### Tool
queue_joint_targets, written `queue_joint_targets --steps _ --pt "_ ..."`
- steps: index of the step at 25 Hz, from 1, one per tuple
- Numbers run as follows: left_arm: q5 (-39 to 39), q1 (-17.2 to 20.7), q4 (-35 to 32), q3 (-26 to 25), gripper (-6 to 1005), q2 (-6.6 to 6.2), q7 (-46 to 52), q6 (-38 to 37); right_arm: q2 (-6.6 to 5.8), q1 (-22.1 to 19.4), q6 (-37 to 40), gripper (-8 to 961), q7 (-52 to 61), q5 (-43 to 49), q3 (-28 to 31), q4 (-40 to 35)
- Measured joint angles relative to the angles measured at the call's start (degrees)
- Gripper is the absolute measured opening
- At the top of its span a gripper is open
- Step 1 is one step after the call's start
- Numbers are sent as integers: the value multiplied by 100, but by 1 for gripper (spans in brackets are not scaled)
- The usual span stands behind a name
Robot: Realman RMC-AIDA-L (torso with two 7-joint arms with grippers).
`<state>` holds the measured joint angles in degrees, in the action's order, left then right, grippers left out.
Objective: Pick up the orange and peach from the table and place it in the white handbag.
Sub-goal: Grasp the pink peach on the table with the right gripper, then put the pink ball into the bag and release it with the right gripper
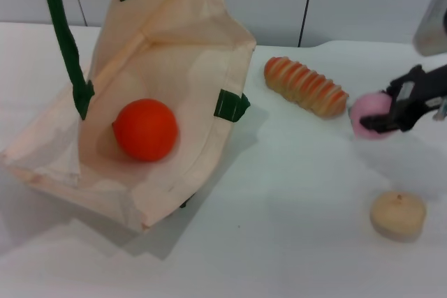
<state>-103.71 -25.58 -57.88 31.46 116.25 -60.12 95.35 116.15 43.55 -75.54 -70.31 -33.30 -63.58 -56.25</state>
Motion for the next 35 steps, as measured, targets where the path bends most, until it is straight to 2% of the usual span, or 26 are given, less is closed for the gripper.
queue_joint_targets --steps 2,6,9,14,19,26,35 --pt "0 0 24 -1 120 0 -3 2 1 -208 -249 523 -2 -319 -17 -559" --pt "0 -32 181 -81 120 -15 -34 30 3 -325 -623 521 -142 -972 -82 -1099" --pt "0 -63 255 -146 120 -19 -47 48 7 -227 -755 520 -275 -1502 -233 -1186" --pt "3 -115 294 -152 120 -21 -70 57 13 97 -640 518 -295 -2138 -812 -1166" --pt "43 -189 336 -148 119 -25 -75 100 21 591 -93 518 -252 -2488 -1715 -804" --pt "89 -315 444 -90 120 -34 -121 104 38 1274 852 519 -241 -2899 -2553 -2" --pt "149 -352 445 -87 120 -21 -128 80 58 1667 1998 516 -227 -3203 -3086 321"
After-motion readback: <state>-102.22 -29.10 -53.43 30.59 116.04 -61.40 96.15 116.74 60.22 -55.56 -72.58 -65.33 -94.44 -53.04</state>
